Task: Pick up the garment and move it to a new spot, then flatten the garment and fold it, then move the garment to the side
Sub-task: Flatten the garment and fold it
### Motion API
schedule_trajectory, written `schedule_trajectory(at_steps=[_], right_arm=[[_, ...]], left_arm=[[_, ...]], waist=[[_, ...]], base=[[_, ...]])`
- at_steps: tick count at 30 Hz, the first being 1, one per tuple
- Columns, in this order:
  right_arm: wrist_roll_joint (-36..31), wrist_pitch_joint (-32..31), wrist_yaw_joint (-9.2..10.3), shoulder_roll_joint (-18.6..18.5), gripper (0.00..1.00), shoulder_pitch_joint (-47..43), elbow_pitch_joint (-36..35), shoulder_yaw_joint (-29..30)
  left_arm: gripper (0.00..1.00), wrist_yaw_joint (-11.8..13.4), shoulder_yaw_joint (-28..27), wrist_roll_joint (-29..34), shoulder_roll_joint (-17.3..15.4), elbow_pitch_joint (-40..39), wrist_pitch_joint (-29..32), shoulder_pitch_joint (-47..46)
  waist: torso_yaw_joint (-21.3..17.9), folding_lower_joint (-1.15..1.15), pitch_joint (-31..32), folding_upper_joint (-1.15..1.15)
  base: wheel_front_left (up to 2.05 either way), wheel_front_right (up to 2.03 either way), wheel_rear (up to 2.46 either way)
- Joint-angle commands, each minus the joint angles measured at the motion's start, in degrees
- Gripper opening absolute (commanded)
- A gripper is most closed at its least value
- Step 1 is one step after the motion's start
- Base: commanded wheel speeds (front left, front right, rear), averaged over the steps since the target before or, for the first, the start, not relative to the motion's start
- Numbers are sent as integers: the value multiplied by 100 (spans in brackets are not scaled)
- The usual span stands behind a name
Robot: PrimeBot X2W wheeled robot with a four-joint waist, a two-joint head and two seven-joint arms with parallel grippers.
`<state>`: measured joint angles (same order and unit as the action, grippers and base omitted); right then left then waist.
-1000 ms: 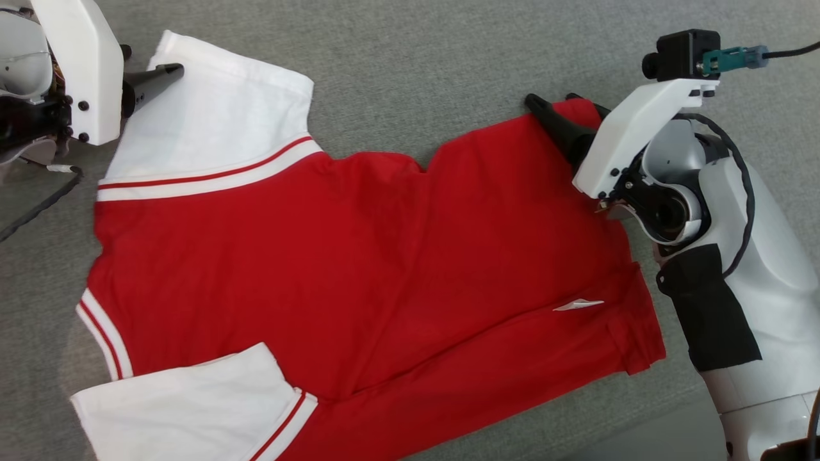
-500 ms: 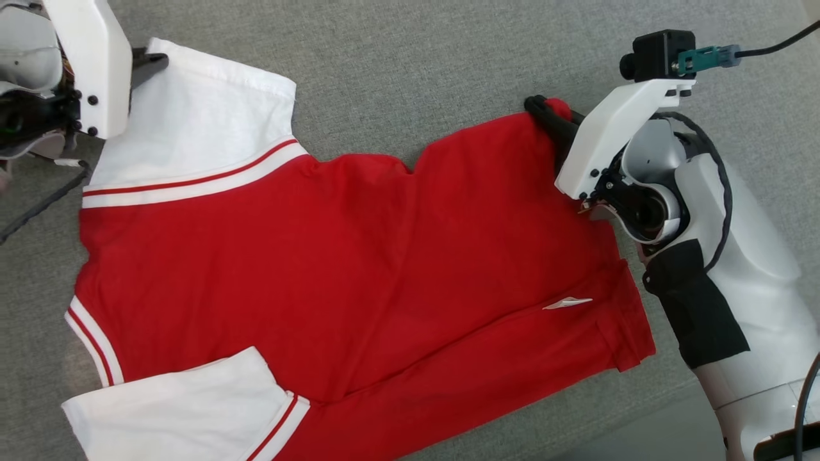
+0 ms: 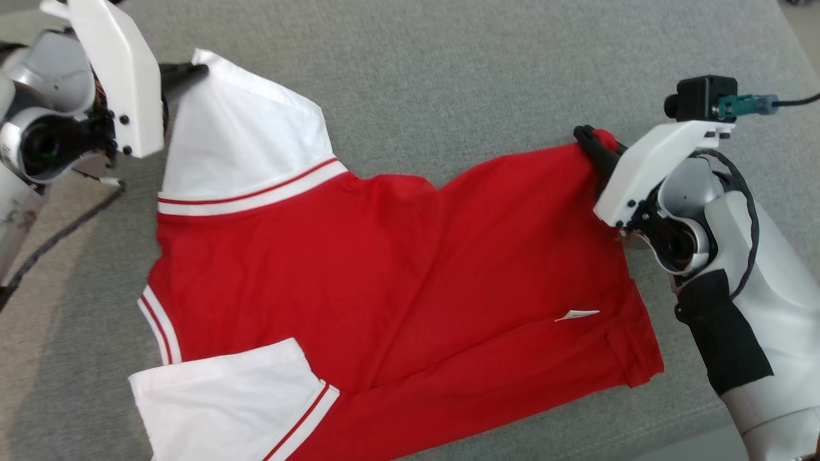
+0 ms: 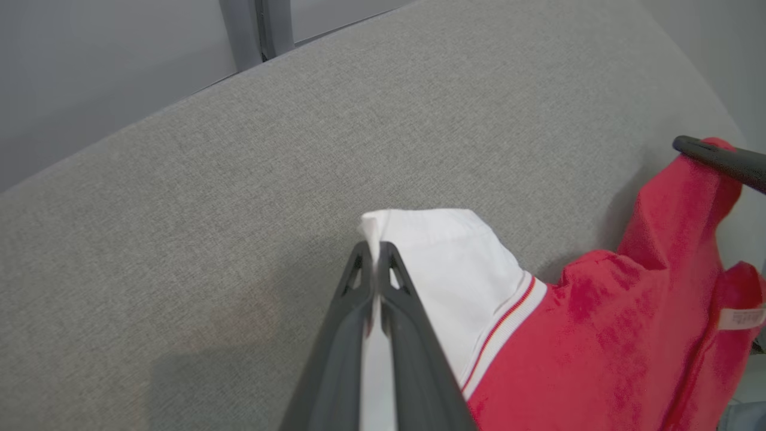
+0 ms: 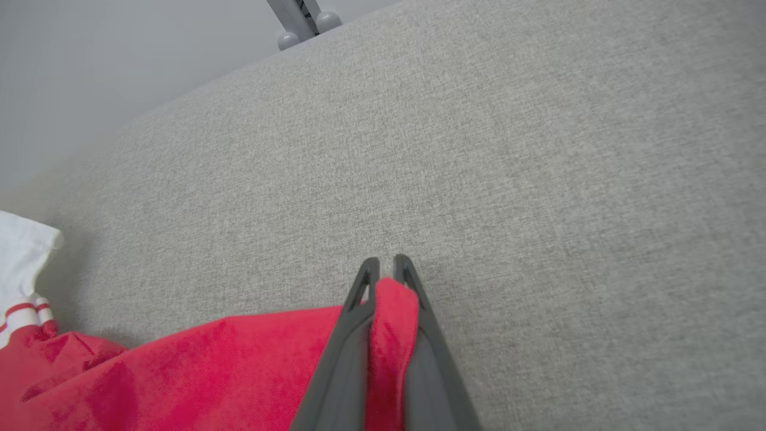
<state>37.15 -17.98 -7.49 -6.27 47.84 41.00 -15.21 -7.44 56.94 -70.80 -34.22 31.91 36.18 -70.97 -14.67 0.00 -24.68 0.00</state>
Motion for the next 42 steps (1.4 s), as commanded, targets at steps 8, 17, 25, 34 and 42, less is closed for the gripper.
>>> schedule_trajectory(at_steps=[8, 17, 25, 34, 42], right_arm=[[144, -87, -1, -364, 0, -482, -76, -127], [294, -274, -1, -734, 0, -845, -154, -310], [329, -158, -1, -1005, 0, -1049, 43, -309], [465, -276, -1, -1234, 0, -1305, 81, -515], [751, -667, -1, -1554, 0, -1561, -304, -939]], left_arm=[[0, -3, 176, -543, -123, -432, 303, 608], [0, -3, 403, -882, -438, -1001, 780, 1031], [0, 46, 495, -1045, -666, -1260, 961, 1336], [0, 197, 646, -1346, -892, -1698, 1328, 1728], [0, 368, 819, -1568, -984, -2214, 1581, 2096]], waist=[[406, 0, 819, 0], [642, 0, 1271, 0], [885, 0, 1582, 0], [1073, 0, 1816, 0], [1121, 0, 1881, 0]], base=[[0, 0, 0], [0, 0, 0], [0, 0, 0], [0, 0, 0], [0, 0, 0]])
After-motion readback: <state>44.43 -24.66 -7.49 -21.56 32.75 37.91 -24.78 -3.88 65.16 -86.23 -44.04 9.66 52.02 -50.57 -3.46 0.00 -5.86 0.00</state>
